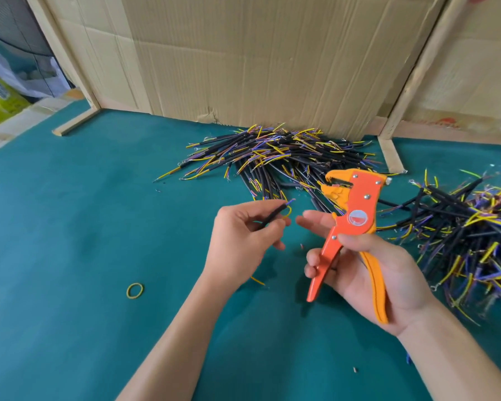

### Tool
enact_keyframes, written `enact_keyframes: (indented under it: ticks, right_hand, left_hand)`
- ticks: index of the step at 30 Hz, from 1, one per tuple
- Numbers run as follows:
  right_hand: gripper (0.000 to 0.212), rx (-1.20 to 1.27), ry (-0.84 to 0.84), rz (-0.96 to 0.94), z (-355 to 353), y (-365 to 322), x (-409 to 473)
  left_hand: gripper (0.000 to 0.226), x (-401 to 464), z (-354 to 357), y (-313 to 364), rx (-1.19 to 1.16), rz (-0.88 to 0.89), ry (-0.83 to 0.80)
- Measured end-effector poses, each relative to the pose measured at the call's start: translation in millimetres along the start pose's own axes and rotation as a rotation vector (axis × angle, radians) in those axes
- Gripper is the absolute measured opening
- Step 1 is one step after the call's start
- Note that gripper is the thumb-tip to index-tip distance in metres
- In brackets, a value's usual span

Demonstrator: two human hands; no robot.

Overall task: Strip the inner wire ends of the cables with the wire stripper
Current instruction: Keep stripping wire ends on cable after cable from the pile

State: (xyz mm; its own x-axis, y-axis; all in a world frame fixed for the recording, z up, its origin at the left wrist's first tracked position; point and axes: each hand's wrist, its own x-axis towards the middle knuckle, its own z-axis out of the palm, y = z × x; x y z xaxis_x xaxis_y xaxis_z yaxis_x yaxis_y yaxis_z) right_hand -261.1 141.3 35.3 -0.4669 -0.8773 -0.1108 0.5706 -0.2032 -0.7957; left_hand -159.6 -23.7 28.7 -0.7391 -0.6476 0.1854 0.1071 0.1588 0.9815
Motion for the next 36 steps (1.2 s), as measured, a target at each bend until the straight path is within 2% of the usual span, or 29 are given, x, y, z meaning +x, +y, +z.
enact_keyframes:
  ticks: [4, 7, 10, 14, 16, 19, 23, 26, 31, 36]
  right_hand:
    - [0.055, -0.024, 0.005, 0.000, 1.5, 4.3, 0.0]
    - [0.054, -0.039, 0.016, 0.005, 2.0, 4.6, 0.8]
    - [0.058, -0.057, 0.033, 0.017, 2.5, 4.3, 1.5]
    - [0.049, -0.078, 0.028, 0.022, 3.8, 5.0, 1.6]
    - [0.050, -0.088, 0.006, 0.020, 4.9, 5.1, 1.4]
    - [0.047, -0.106, -0.017, 0.018, 5.9, 5.0, 0.4]
    - [0.049, -0.124, -0.039, 0.037, 5.7, 5.9, 0.8]
    - [0.050, -0.107, -0.022, 0.042, 3.9, 5.1, 1.1]
    - [0.050, -0.086, 0.008, 0.043, 1.8, 4.8, 0.5]
    - [0.053, -0.102, 0.011, 0.043, 2.8, 5.5, 0.7]
  left_hand:
    - [0.037, -4.1, 3.5, -1.9, 0.125, 0.019, -0.059]
    - [0.033, -4.8, 3.1, -2.1, 0.182, 0.030, -0.064]
    - [0.028, -4.3, 4.6, -3.5, 0.195, 0.018, -0.094]
    - [0.019, -4.8, 6.3, 1.9, 0.143, -0.023, -0.198]
    - [0.026, -6.8, 7.0, 5.5, 0.126, -0.016, -0.241]
    - [0.030, -6.6, 6.7, 2.1, 0.178, -0.029, -0.189]
    - [0.020, -4.8, 4.7, 0.1, 0.072, -0.116, -0.155]
    - [0.012, -3.1, 4.2, -1.7, 0.084, -0.144, -0.131]
    - [0.005, -4.1, 7.1, -6.7, 0.153, -0.123, -0.082]
    - [0.010, -3.4, 5.9, -6.8, 0.193, -0.113, -0.089]
